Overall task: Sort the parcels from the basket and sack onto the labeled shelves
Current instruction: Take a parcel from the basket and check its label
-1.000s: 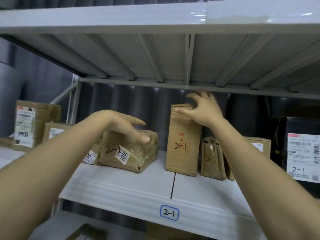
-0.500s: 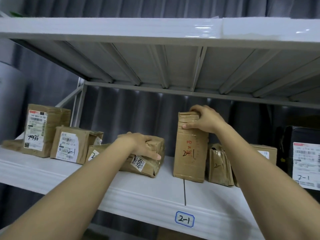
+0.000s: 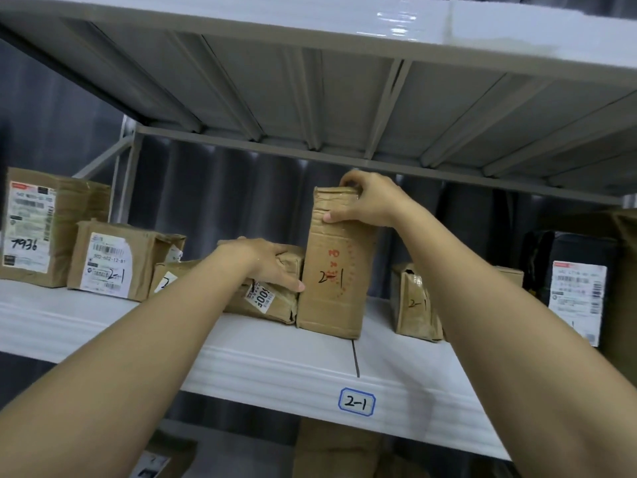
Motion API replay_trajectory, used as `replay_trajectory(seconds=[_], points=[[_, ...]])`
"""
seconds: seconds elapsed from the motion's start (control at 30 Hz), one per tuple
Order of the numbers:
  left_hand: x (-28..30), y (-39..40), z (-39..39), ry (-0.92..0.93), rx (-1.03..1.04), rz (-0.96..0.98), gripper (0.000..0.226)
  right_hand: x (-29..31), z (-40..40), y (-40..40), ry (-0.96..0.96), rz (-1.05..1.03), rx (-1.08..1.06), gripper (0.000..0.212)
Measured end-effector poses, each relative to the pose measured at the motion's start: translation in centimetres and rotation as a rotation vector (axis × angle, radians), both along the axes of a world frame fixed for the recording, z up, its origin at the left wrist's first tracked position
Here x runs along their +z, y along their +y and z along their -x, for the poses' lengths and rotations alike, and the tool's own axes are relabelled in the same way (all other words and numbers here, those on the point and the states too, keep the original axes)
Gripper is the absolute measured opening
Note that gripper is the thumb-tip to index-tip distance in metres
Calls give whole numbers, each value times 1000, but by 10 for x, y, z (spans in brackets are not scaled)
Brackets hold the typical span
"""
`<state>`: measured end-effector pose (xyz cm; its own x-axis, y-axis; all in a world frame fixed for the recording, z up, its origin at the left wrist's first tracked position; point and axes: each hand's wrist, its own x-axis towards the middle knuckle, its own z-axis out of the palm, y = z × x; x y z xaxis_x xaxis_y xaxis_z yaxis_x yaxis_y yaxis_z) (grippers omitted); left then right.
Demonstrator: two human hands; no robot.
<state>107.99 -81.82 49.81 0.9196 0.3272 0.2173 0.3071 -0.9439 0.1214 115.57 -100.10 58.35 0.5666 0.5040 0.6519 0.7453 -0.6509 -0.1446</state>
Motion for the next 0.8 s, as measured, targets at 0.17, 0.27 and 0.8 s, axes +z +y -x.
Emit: replay_trajectory(seconds=[0.17, 0.27, 0.8], points=[[1, -8, 1, -17, 18, -92, 113, -11, -11, -21, -7, -147, 47, 74], [1, -21, -1, -221, -58, -32, 122, -17, -31, -58, -42, -357, 79, 66], [1, -204, -112, -116, -420, -198, 113, -56, -80, -189, 100, 521, -545, 133]])
